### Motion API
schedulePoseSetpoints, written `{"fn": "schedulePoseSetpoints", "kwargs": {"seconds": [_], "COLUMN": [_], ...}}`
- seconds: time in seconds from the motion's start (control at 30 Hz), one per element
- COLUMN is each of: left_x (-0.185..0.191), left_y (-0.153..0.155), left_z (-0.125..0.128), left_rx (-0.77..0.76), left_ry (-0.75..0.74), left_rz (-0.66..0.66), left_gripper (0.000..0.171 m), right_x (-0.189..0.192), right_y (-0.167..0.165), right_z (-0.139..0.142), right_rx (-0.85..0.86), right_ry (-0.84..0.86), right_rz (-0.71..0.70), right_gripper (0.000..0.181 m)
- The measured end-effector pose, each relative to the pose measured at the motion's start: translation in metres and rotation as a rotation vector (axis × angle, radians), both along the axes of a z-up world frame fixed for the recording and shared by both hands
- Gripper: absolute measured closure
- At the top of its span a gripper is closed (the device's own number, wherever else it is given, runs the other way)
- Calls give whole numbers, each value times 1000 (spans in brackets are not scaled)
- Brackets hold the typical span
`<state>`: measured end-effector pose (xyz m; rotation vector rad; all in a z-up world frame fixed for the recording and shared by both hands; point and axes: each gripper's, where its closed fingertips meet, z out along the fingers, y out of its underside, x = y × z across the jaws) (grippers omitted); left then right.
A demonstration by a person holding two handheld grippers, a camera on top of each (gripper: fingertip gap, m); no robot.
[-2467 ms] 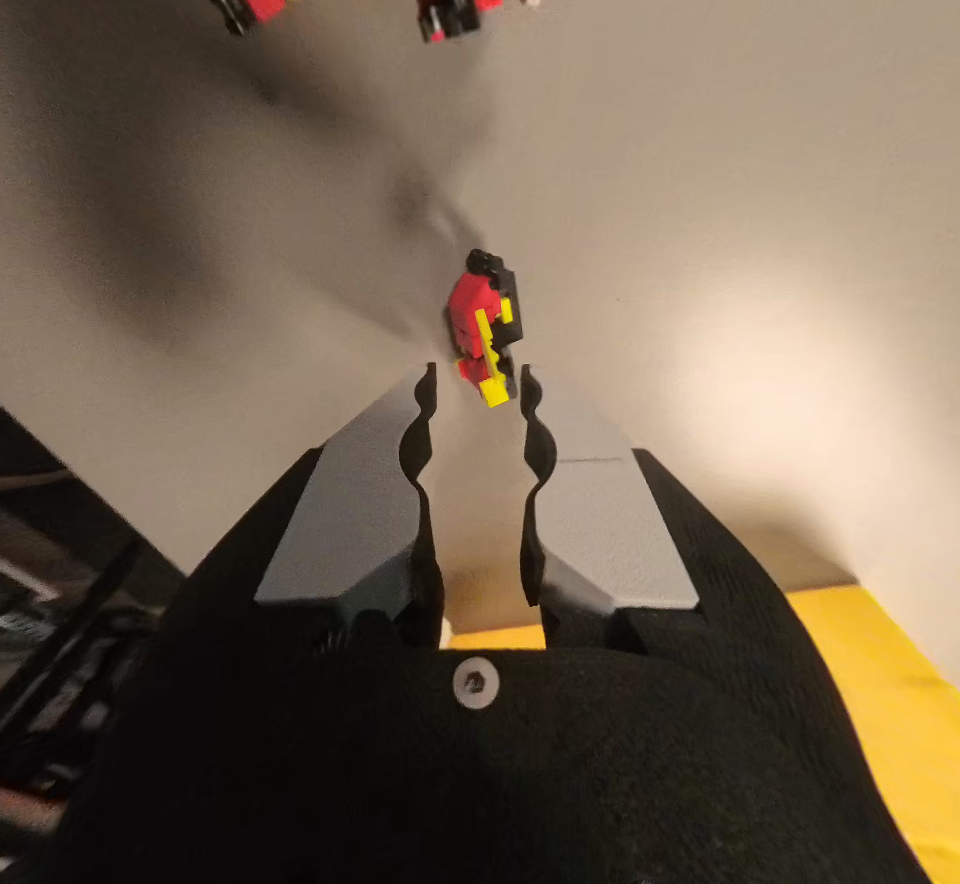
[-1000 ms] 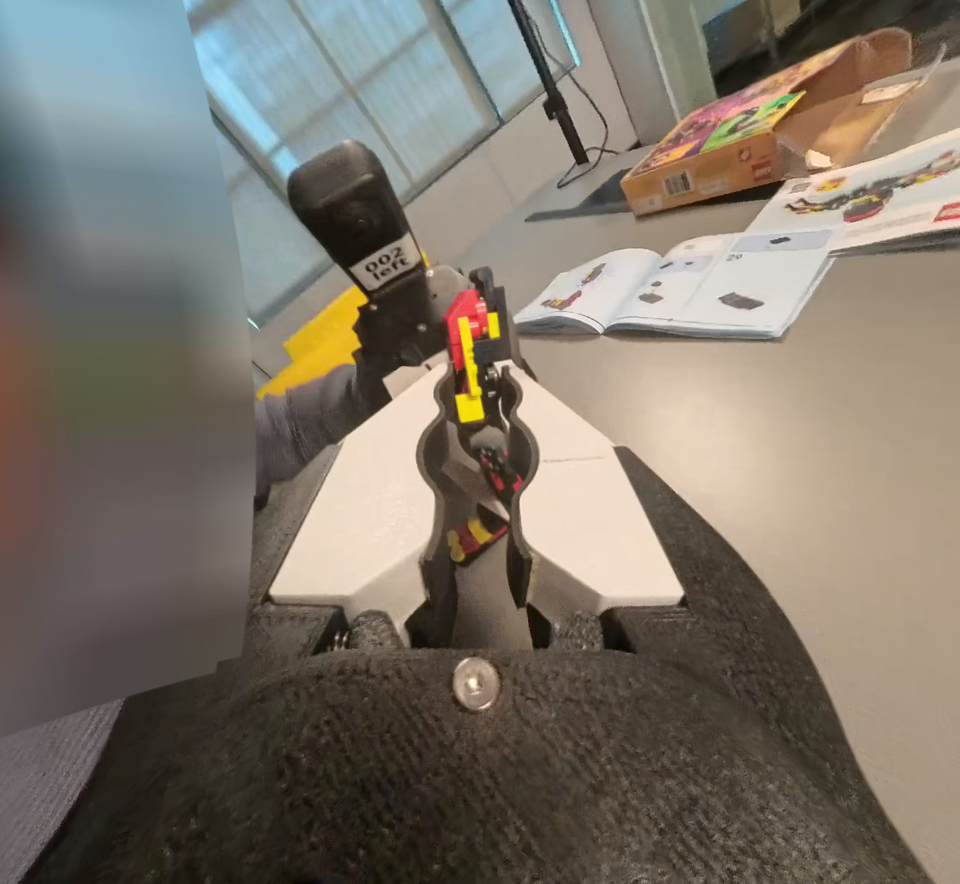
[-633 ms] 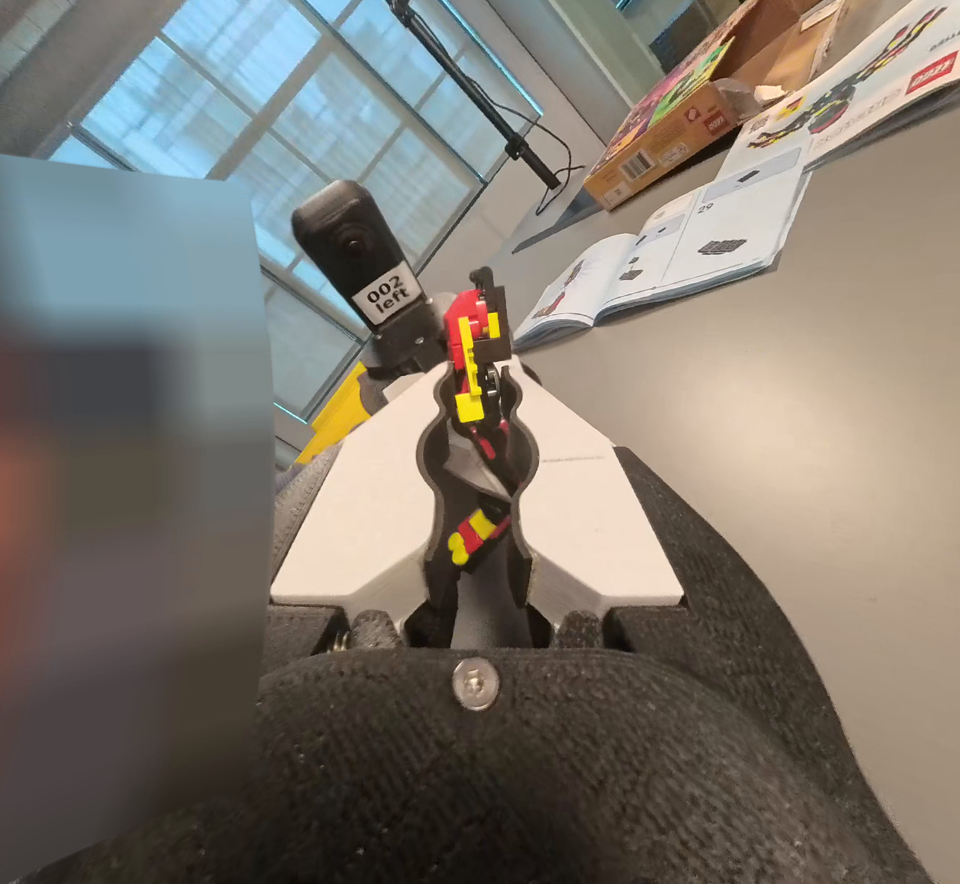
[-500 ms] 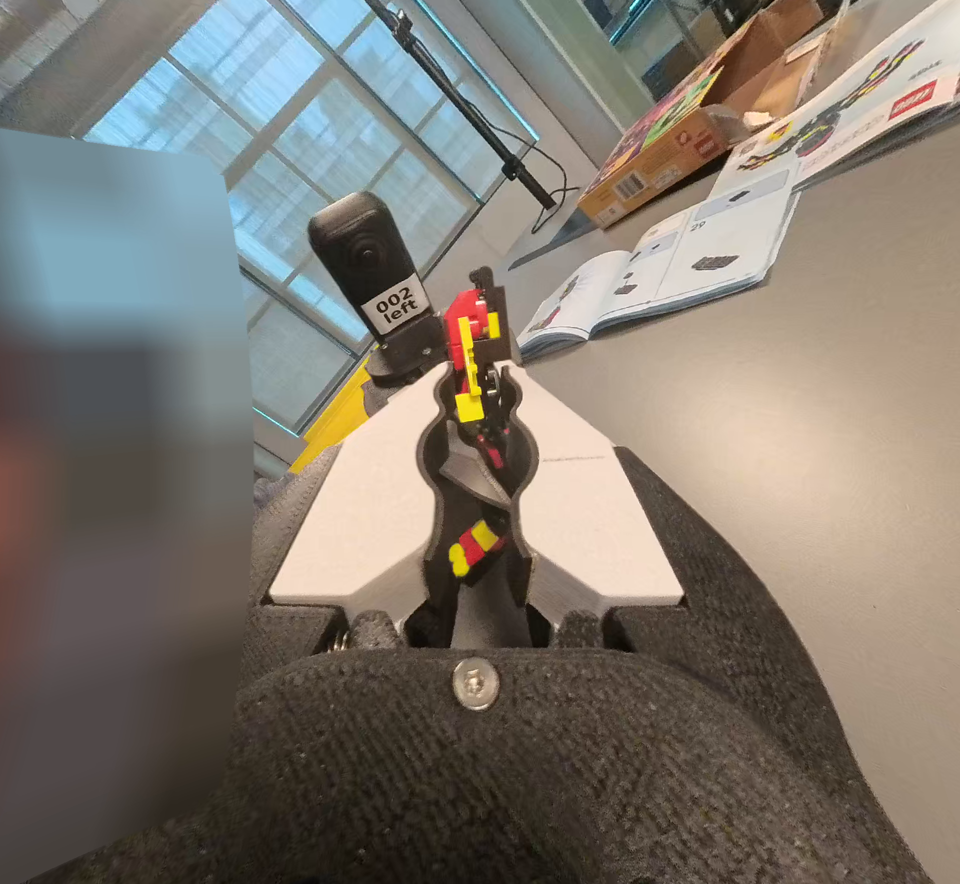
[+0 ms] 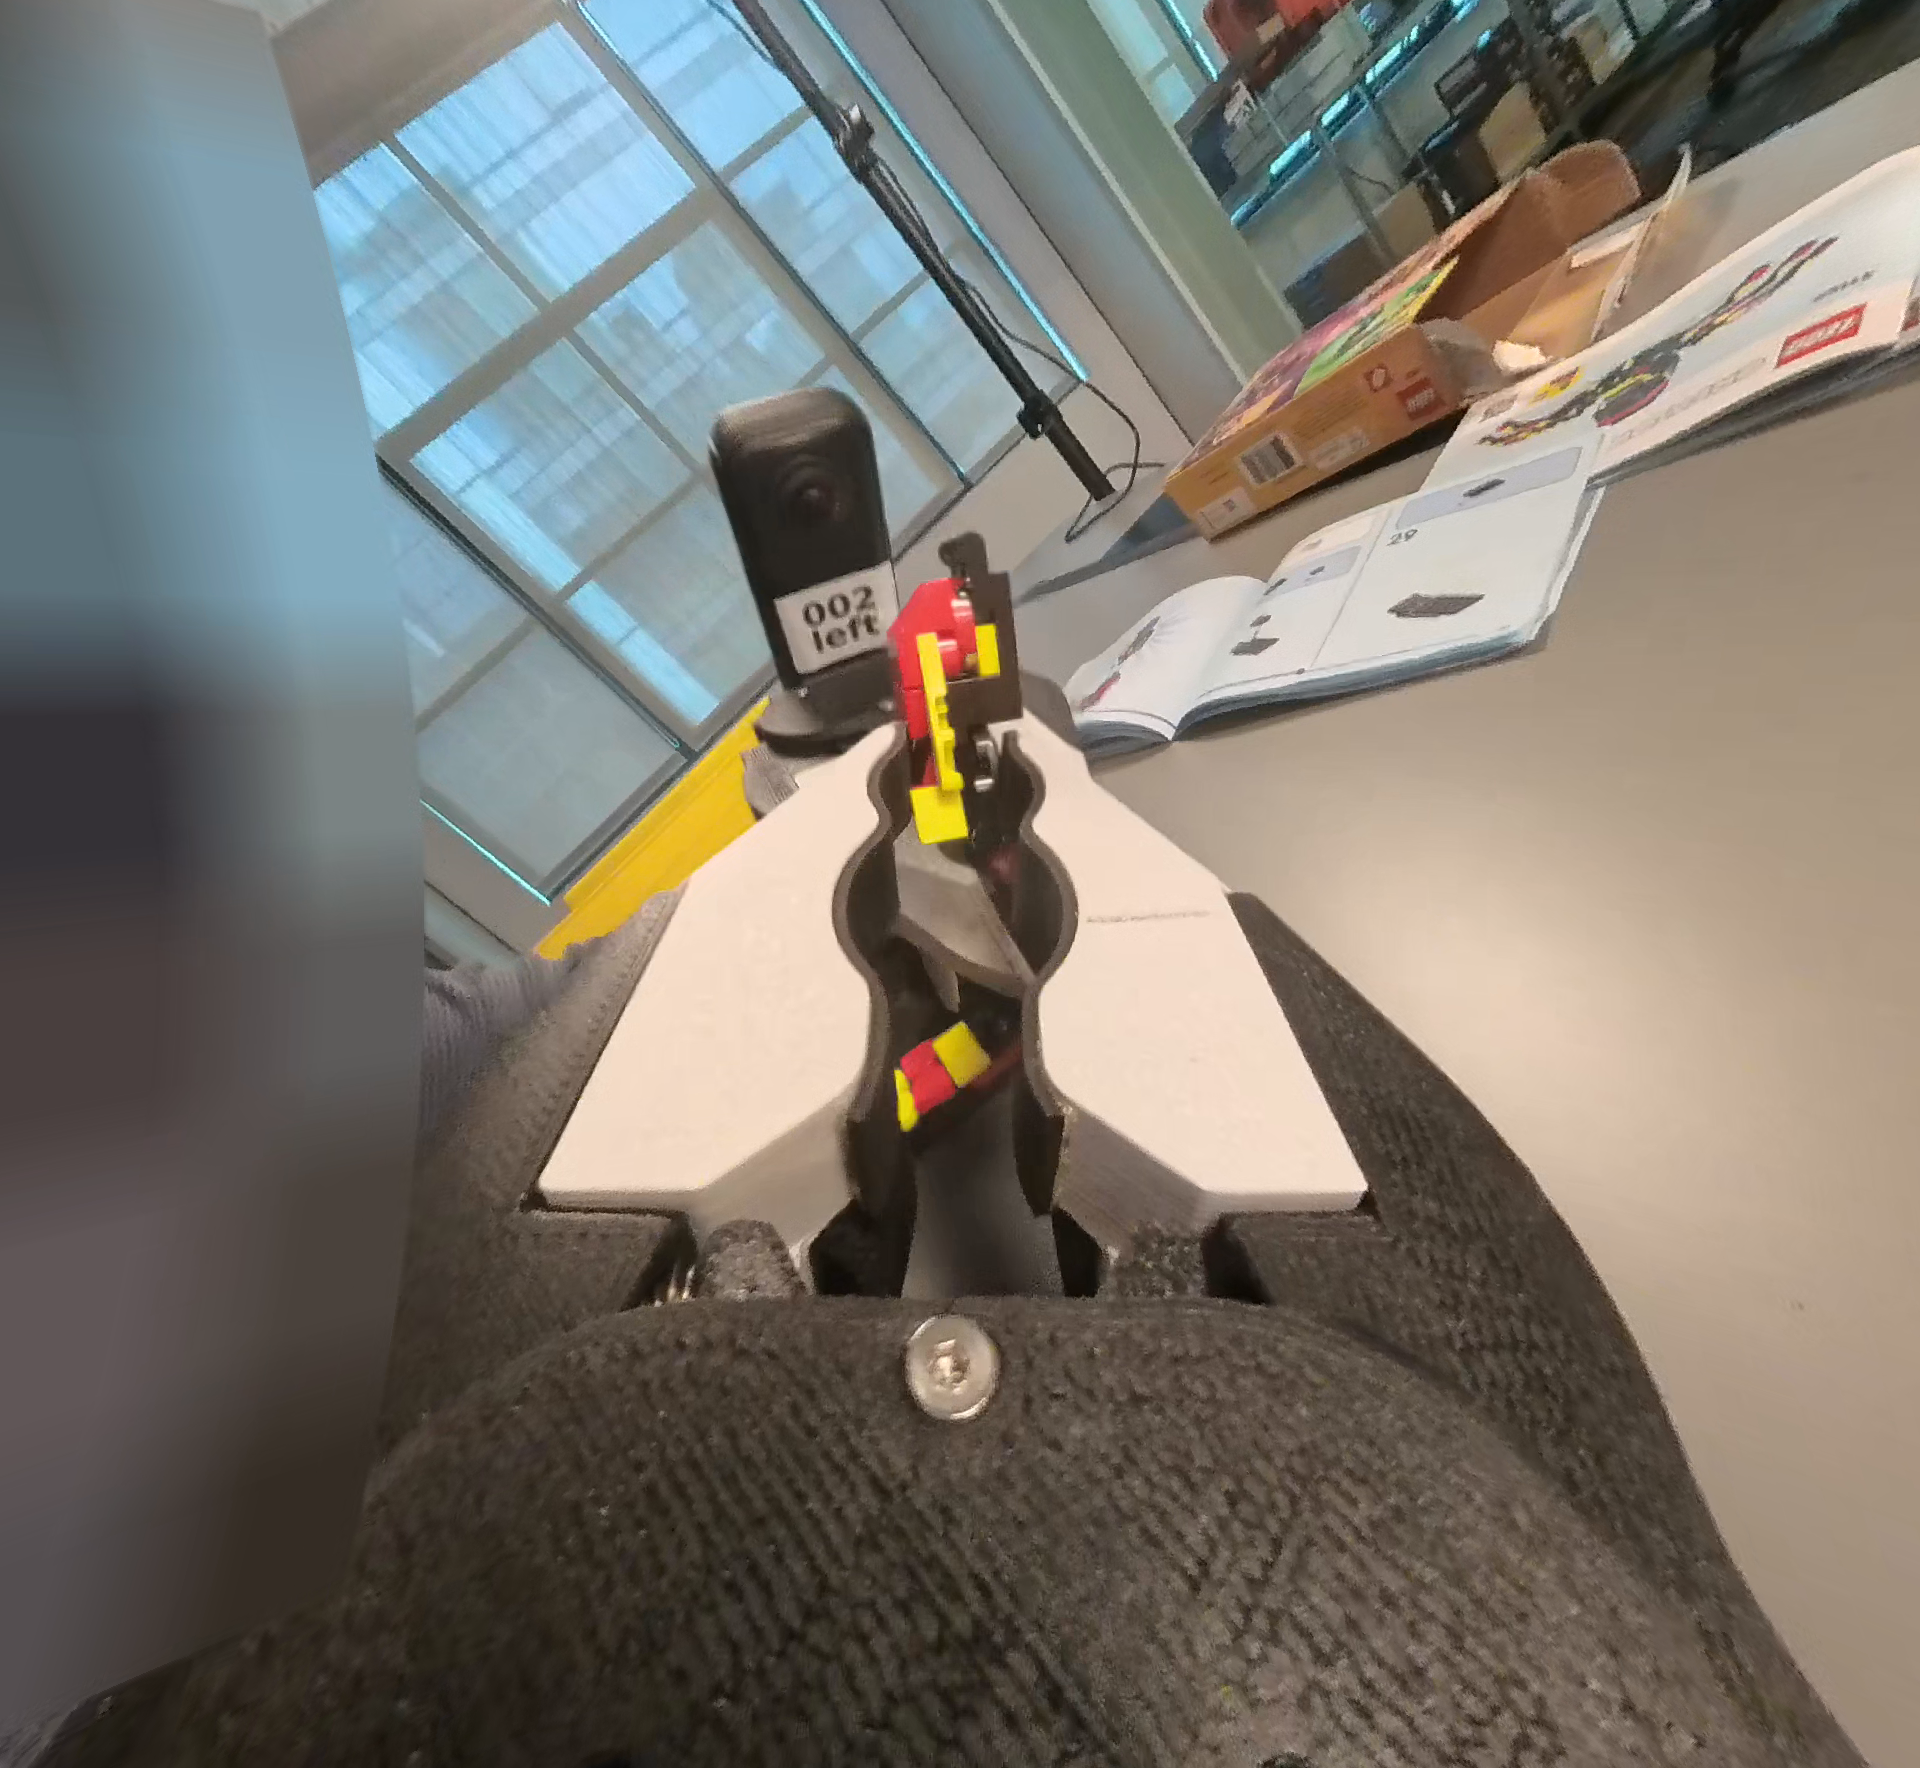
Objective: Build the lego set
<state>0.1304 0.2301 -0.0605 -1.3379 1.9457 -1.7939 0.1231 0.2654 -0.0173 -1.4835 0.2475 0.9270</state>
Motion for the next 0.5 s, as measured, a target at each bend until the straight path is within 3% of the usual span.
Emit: {"fn": "schedulePoseSetpoints", "kwargs": {"seconds": [0.5], "left_x": [-1], "left_y": [-2], "left_z": [-3], "left_rx": [23], "left_ry": [8], "left_rz": [-13], "left_gripper": [160], "right_x": [3], "right_y": [4], "right_z": [-4], "right_rx": [-8], "right_ry": [2], "right_rz": [-12], "right_gripper": [166]}}
